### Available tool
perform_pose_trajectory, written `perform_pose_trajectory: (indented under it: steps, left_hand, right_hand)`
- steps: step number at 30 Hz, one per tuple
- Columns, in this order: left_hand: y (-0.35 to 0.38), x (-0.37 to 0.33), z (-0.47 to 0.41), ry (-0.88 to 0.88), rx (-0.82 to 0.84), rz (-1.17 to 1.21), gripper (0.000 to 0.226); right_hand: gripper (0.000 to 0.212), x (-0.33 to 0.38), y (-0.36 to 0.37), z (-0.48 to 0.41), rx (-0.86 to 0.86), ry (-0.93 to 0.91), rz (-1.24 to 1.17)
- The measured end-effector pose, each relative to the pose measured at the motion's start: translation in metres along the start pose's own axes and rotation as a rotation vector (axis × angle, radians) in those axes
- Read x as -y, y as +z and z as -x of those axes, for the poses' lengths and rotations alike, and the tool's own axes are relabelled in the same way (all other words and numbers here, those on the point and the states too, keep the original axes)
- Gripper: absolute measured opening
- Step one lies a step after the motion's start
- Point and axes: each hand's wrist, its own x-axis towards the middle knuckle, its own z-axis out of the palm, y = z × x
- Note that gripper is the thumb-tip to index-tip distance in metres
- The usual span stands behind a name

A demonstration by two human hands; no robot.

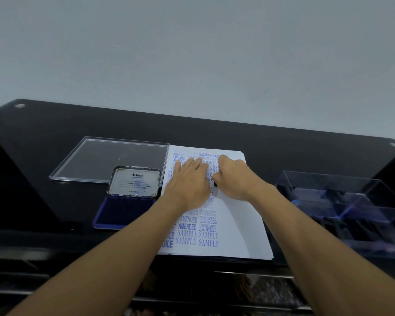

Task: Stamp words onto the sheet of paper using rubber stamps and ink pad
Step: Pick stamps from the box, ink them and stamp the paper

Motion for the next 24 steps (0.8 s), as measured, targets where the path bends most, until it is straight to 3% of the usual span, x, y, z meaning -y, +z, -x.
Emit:
perform_pose_trajectory:
  steps: [24]
  left_hand:
    - [-0.0002,0.0001,-0.0022,-0.014,0.015,-0.027,0.047]
  right_hand:
    - [0.012,0.0051,-0.0043,0.0031,-0.005,0.002,-0.012]
